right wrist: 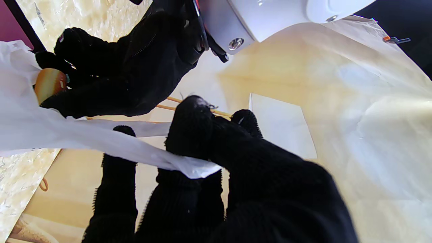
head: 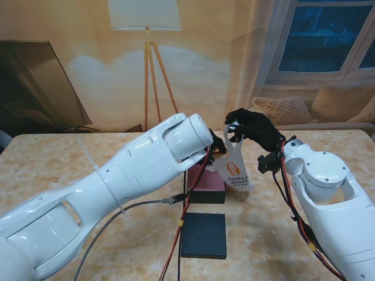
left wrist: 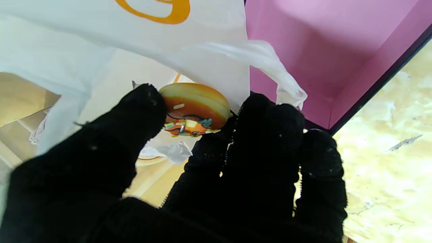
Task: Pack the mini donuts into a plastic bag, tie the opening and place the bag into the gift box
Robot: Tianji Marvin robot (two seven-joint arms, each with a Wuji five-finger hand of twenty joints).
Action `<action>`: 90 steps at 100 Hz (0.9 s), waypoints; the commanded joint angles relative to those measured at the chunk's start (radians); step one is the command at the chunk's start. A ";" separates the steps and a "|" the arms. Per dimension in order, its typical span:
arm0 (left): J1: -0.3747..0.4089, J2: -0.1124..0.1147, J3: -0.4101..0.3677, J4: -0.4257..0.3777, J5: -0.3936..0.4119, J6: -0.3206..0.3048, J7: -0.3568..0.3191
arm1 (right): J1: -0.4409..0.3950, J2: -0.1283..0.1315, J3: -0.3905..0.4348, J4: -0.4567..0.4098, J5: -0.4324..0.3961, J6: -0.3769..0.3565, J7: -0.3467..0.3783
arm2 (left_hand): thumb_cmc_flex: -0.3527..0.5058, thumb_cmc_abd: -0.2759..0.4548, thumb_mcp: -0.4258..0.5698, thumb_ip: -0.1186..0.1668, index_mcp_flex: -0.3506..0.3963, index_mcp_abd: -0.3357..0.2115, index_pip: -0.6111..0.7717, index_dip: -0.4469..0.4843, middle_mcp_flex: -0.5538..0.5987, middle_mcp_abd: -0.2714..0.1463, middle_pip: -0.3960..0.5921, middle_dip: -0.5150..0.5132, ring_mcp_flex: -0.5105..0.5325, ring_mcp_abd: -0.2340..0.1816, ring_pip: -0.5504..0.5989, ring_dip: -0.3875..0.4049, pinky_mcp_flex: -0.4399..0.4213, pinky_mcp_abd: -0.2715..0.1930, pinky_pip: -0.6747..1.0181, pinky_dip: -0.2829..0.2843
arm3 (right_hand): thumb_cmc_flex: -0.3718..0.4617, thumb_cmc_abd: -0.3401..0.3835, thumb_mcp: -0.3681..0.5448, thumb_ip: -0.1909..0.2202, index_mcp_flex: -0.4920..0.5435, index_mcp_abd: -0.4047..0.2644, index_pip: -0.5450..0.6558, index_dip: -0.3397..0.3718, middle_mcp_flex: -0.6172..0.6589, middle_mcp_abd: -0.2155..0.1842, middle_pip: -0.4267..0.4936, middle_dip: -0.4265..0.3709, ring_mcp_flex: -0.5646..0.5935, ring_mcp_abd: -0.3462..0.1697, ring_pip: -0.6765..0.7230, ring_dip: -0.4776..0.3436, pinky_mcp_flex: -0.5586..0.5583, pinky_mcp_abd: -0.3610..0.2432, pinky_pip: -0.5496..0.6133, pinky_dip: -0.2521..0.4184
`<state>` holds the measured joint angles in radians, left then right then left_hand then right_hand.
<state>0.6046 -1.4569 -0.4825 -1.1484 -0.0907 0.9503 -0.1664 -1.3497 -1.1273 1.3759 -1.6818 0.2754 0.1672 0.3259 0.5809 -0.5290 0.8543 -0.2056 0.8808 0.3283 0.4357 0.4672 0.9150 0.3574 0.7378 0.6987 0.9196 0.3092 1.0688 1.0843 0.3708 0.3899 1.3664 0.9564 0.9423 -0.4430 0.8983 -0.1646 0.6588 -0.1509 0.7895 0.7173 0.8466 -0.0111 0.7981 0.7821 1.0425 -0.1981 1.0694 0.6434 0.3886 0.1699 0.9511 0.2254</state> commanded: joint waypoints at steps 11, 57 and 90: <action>-0.008 -0.013 -0.014 -0.007 -0.032 0.035 -0.026 | -0.013 -0.003 0.001 -0.009 0.003 0.002 0.015 | -0.031 0.016 0.046 0.048 0.014 0.022 -0.053 -0.022 -0.053 0.037 -0.027 0.001 -0.019 0.021 -0.005 0.019 -0.026 0.001 -0.005 0.025 | 0.059 0.028 0.057 0.018 0.016 -0.034 0.004 0.003 0.042 -0.087 0.052 0.011 0.013 -0.037 0.009 0.009 0.011 -0.033 -0.003 -0.008; -0.004 0.002 -0.025 -0.031 -0.048 0.056 -0.037 | -0.017 -0.001 0.003 -0.016 0.006 0.001 0.021 | -0.013 0.072 -0.003 0.057 -0.046 0.046 -0.207 -0.046 -0.181 0.064 -0.104 -0.022 -0.143 0.021 -0.054 0.027 -0.139 -0.022 -0.084 0.005 | 0.058 0.028 0.059 0.018 0.018 -0.034 0.004 0.004 0.044 -0.090 0.052 0.011 0.015 -0.037 0.009 0.008 0.013 -0.029 -0.001 -0.008; -0.024 0.036 0.015 -0.057 -0.187 0.063 0.060 | -0.020 -0.002 0.003 -0.020 -0.005 0.000 0.014 | 0.024 0.103 -0.040 0.060 -0.051 0.056 -0.232 -0.037 -0.193 0.074 -0.120 -0.027 -0.157 0.031 -0.071 0.023 -0.151 -0.021 -0.099 0.000 | 0.058 0.028 0.060 0.018 0.019 -0.034 0.005 0.006 0.045 -0.087 0.053 0.013 0.014 -0.036 0.011 0.009 0.009 -0.014 0.004 -0.006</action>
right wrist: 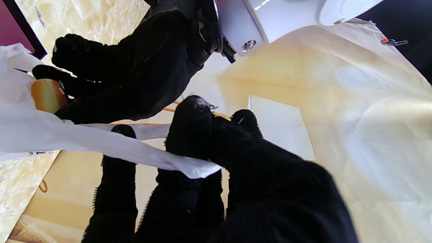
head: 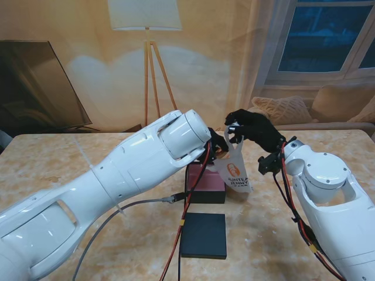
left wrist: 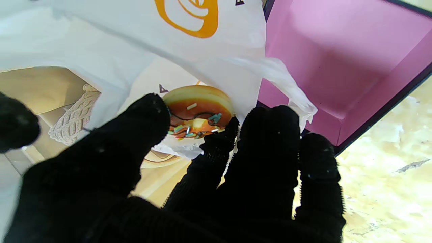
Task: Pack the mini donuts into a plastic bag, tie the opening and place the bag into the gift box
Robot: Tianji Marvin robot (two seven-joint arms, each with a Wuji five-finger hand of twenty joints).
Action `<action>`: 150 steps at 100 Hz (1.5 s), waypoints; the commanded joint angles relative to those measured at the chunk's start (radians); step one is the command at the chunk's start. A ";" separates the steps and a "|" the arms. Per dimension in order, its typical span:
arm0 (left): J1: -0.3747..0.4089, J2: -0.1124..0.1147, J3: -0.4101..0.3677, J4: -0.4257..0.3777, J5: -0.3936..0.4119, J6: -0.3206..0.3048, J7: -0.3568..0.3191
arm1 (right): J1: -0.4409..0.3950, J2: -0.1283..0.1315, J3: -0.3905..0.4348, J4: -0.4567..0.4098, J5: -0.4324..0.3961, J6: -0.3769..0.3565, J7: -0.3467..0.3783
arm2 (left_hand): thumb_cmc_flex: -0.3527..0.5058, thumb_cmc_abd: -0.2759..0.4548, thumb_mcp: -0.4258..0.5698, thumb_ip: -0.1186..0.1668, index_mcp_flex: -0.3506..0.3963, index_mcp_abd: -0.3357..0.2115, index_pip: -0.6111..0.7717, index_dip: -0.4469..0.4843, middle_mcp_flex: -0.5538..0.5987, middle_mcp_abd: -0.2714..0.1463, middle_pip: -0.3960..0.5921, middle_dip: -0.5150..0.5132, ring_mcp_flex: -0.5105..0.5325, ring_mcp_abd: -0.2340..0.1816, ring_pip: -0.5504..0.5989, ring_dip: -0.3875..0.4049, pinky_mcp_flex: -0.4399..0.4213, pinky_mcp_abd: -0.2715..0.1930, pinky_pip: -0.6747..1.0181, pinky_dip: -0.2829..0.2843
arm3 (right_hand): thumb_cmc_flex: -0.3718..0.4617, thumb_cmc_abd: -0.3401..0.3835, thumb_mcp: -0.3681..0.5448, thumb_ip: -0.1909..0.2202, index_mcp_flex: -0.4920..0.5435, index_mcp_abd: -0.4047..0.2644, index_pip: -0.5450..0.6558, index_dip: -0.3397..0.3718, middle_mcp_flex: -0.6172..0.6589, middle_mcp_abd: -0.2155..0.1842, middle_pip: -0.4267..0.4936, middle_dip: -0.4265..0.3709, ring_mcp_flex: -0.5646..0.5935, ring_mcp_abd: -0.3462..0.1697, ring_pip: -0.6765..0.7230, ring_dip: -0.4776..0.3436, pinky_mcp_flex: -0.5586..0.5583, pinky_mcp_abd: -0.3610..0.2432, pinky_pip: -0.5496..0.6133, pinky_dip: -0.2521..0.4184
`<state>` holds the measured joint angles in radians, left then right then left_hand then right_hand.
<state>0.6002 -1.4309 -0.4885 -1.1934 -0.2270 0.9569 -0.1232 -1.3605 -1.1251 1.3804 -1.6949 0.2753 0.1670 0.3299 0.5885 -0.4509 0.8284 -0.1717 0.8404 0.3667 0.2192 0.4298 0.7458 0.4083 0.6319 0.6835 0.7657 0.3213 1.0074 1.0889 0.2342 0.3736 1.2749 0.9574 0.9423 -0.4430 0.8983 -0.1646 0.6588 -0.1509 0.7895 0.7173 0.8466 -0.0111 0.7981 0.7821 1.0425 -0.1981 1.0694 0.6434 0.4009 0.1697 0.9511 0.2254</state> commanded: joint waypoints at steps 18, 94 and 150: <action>-0.064 0.025 0.087 -0.013 -0.205 0.057 0.113 | -0.011 -0.005 -0.001 -0.011 -0.003 0.002 0.007 | 0.013 0.044 -0.022 0.029 -0.030 0.046 -0.038 -0.014 -0.029 0.042 -0.049 -0.044 -0.001 0.019 -0.023 0.006 -0.014 -0.001 -0.013 -0.005 | 0.058 0.027 0.059 0.018 0.020 -0.035 0.005 0.006 0.044 -0.089 0.052 0.013 0.014 -0.036 0.012 0.010 -0.002 -0.014 0.007 -0.005; -0.050 0.041 0.066 -0.033 -0.115 0.057 0.019 | -0.013 -0.002 0.002 -0.011 -0.001 0.000 0.018 | -0.087 0.122 -0.075 0.033 -0.131 0.056 -0.083 -0.050 -0.184 0.044 -0.089 -0.031 -0.111 0.021 -0.005 0.046 -0.098 -0.020 -0.046 -0.004 | 0.058 0.025 0.061 0.018 0.023 -0.033 0.005 0.007 0.046 -0.087 0.052 0.013 0.016 -0.035 0.012 0.009 0.009 -0.015 0.021 0.001; 0.102 0.161 -0.062 -0.224 0.255 -0.050 -0.160 | -0.011 -0.011 0.006 -0.008 -0.019 -0.005 -0.029 | 0.031 0.128 -0.140 0.041 -0.049 -0.030 -0.011 0.014 -0.141 0.019 -0.079 -0.020 -0.040 -0.018 0.027 0.051 -0.037 -0.042 -0.013 0.013 | 0.059 0.030 0.058 0.018 0.018 -0.035 0.007 0.009 0.043 -0.089 0.055 0.015 0.013 -0.038 0.015 0.010 0.003 0.000 0.024 0.002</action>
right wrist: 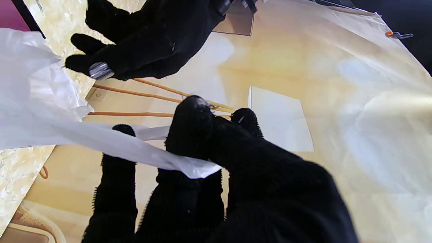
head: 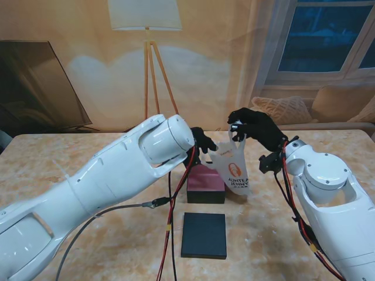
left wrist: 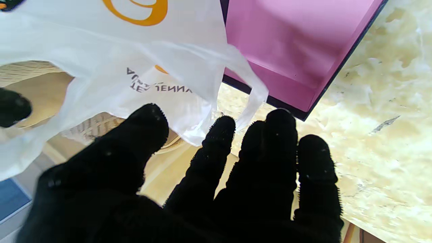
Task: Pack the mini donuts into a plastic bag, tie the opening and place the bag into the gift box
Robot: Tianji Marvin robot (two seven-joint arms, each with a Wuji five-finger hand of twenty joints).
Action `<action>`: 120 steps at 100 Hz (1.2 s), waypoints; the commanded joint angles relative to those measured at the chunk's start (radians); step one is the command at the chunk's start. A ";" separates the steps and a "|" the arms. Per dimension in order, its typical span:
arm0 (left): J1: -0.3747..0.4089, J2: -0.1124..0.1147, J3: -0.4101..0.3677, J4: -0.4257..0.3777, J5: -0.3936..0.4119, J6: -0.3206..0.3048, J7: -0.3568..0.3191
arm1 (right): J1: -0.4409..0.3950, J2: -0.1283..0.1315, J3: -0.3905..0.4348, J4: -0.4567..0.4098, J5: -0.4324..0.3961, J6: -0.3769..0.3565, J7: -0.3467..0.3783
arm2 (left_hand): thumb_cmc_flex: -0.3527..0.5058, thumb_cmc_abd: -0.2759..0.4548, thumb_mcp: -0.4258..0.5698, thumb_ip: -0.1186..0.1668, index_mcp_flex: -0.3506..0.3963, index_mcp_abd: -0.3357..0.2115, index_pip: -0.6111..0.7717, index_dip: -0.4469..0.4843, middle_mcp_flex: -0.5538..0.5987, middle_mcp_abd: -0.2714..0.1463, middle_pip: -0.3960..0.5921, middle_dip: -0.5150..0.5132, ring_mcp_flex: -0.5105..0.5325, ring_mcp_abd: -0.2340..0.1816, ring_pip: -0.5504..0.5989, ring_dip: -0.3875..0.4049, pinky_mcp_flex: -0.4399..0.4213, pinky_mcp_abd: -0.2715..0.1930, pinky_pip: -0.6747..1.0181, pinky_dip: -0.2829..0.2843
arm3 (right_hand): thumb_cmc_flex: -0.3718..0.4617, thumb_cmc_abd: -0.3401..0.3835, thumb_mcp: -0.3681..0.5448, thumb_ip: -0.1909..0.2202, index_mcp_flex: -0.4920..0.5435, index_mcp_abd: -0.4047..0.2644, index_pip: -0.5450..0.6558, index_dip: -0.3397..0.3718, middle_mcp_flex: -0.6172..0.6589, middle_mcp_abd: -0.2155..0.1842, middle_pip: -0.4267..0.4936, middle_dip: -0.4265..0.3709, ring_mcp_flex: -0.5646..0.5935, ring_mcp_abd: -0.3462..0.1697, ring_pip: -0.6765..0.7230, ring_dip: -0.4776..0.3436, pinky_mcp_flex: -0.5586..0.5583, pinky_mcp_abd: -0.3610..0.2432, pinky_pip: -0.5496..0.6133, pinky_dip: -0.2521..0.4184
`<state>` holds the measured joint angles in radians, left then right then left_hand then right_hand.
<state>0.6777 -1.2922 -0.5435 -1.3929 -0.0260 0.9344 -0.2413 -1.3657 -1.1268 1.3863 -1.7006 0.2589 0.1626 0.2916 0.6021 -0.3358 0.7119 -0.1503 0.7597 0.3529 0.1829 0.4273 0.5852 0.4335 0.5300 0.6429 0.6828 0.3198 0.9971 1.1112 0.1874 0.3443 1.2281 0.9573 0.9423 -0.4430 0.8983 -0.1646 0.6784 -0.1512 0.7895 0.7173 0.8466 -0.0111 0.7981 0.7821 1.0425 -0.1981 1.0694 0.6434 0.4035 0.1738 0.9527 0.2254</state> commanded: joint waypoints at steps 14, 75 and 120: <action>0.097 0.055 -0.053 -0.076 0.162 -0.110 -0.012 | -0.005 -0.009 0.001 -0.001 -0.006 0.000 0.009 | 0.038 0.008 -0.020 0.021 0.054 -0.036 0.046 0.041 0.037 -0.023 0.043 0.031 0.064 -0.023 0.056 0.030 0.025 -0.016 0.053 0.019 | 0.059 0.031 0.057 0.019 -0.002 -0.035 0.008 0.009 0.042 -0.091 0.055 0.015 0.012 -0.039 0.016 0.010 0.000 -0.003 0.025 0.004; 0.064 0.057 0.012 0.105 0.270 -0.236 -0.030 | -0.003 -0.006 0.004 0.002 -0.007 0.003 0.023 | -0.120 -0.059 0.023 0.005 -0.118 0.006 -0.067 -0.047 -0.227 -0.019 -0.076 0.065 -0.249 0.011 -0.123 0.097 -0.102 -0.052 -0.010 0.041 | 0.059 0.032 0.056 0.020 -0.002 -0.038 0.008 0.009 0.043 -0.093 0.054 0.017 0.013 -0.039 0.017 0.010 -0.001 0.002 0.028 0.006; 0.004 -0.021 0.031 0.259 0.122 -0.327 -0.023 | -0.005 -0.005 0.006 0.002 -0.005 0.002 0.028 | -0.159 -0.117 0.094 -0.006 -0.151 -0.134 -0.031 -0.037 -0.306 -0.037 -0.292 -0.129 -0.448 0.031 -0.534 -0.200 -0.217 -0.062 -0.302 -0.069 | 0.059 0.030 0.058 0.019 0.000 -0.037 0.008 0.008 0.043 -0.090 0.053 0.017 0.014 -0.038 0.017 0.010 0.001 0.002 0.029 0.007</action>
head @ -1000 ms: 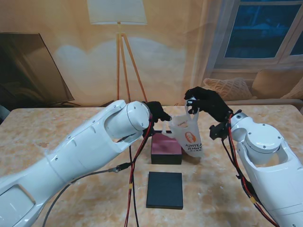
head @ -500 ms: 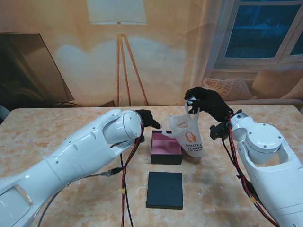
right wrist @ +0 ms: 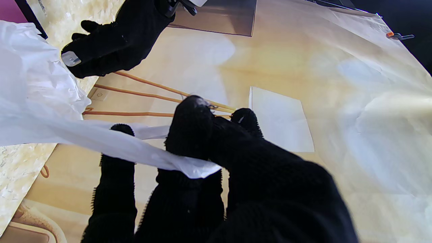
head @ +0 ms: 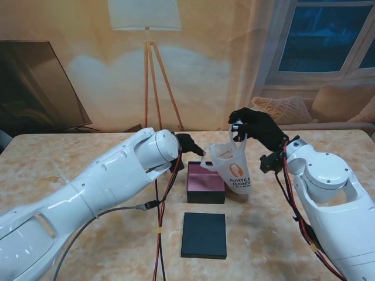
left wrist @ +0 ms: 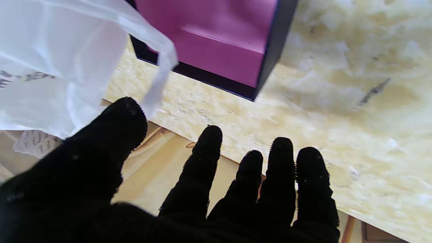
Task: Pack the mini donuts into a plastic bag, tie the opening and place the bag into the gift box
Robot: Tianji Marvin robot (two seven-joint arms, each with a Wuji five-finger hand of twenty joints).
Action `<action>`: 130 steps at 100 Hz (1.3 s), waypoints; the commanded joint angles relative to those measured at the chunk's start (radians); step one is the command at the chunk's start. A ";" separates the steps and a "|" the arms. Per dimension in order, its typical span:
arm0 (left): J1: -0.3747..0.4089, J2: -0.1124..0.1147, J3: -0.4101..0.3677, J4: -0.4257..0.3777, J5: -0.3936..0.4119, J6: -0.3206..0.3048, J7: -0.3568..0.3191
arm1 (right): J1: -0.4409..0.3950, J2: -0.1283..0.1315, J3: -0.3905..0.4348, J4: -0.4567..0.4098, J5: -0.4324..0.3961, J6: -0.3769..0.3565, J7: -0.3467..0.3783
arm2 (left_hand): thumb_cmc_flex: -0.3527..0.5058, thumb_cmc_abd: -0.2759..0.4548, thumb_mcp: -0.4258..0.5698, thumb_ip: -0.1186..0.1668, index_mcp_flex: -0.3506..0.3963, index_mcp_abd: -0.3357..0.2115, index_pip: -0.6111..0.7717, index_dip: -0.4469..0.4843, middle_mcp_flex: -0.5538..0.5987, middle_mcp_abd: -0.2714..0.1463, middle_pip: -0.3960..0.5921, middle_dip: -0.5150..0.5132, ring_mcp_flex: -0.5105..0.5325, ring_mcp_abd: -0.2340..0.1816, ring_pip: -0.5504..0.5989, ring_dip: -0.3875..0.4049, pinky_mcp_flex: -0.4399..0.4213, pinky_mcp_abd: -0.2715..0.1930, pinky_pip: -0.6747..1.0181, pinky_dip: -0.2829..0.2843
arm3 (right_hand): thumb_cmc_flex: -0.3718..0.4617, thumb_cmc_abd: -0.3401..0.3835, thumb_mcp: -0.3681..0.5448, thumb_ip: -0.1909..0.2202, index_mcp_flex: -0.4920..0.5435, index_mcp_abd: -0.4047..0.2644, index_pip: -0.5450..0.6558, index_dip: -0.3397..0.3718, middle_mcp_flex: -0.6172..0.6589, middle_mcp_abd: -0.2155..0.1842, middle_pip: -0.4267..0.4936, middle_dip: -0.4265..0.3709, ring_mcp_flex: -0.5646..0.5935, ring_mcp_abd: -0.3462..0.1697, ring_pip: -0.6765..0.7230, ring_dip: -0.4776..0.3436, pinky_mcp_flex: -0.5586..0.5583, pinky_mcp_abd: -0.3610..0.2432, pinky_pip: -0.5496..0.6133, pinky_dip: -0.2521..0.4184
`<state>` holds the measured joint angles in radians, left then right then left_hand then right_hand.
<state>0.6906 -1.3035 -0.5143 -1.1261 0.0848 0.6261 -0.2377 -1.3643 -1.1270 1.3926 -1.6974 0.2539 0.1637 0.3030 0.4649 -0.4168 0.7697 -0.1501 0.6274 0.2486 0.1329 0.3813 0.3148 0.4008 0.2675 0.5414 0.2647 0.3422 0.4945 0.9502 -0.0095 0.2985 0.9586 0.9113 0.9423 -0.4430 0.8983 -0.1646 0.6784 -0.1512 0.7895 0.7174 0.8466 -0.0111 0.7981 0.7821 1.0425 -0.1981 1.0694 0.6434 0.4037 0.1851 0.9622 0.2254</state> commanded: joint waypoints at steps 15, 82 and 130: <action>-0.023 -0.009 0.013 -0.002 -0.006 -0.034 -0.054 | -0.007 -0.005 -0.001 -0.002 -0.001 0.002 0.014 | 0.007 -0.071 0.071 -0.008 -0.029 -0.080 0.044 0.012 -0.040 -0.014 -0.078 -0.086 -0.060 0.001 -0.114 -0.120 -0.030 -0.023 -0.118 -0.070 | 0.059 0.030 0.058 0.019 -0.001 -0.037 0.007 0.008 0.044 -0.089 0.054 0.018 0.013 -0.039 0.017 0.010 -0.001 -0.011 0.018 0.006; -0.011 -0.025 -0.019 -0.002 -0.127 -0.004 -0.071 | -0.007 -0.005 -0.001 0.000 -0.001 0.000 0.013 | 0.160 -0.186 0.153 -0.031 0.146 -0.050 0.410 0.275 0.092 -0.050 0.010 -0.088 -0.004 0.012 -0.140 -0.203 -0.006 -0.027 -0.202 -0.158 | 0.058 0.030 0.060 0.019 0.000 -0.037 0.008 0.009 0.045 -0.090 0.053 0.018 0.013 -0.038 0.016 0.010 -0.001 -0.010 0.018 0.006; 0.036 -0.023 -0.068 -0.077 -0.158 0.024 -0.021 | -0.014 -0.006 0.004 -0.004 -0.006 -0.005 0.006 | 0.453 -0.192 -0.066 -0.081 0.080 -0.074 0.918 0.364 0.319 -0.062 0.207 -0.003 0.206 0.038 0.086 -0.068 0.140 -0.011 0.056 -0.091 | 0.058 0.030 0.059 0.019 0.000 -0.036 0.007 0.009 0.044 -0.090 0.054 0.018 0.014 -0.039 0.016 0.010 -0.001 -0.010 0.018 0.006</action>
<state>0.7150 -1.3233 -0.5738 -1.1737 -0.0712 0.6377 -0.2607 -1.3673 -1.1269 1.3972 -1.6964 0.2496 0.1605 0.2988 0.8748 -0.6031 0.7326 -0.2431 0.7368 0.1962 0.9932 0.7328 0.5923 0.3469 0.4385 0.5155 0.4295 0.3565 0.5321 0.8471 0.1101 0.2893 0.9630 0.7908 0.9423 -0.4430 0.8983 -0.1646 0.6783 -0.1512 0.7895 0.7175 0.8466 -0.0111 0.7981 0.7823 1.0425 -0.1981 1.0694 0.6434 0.4037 0.1853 0.9623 0.2254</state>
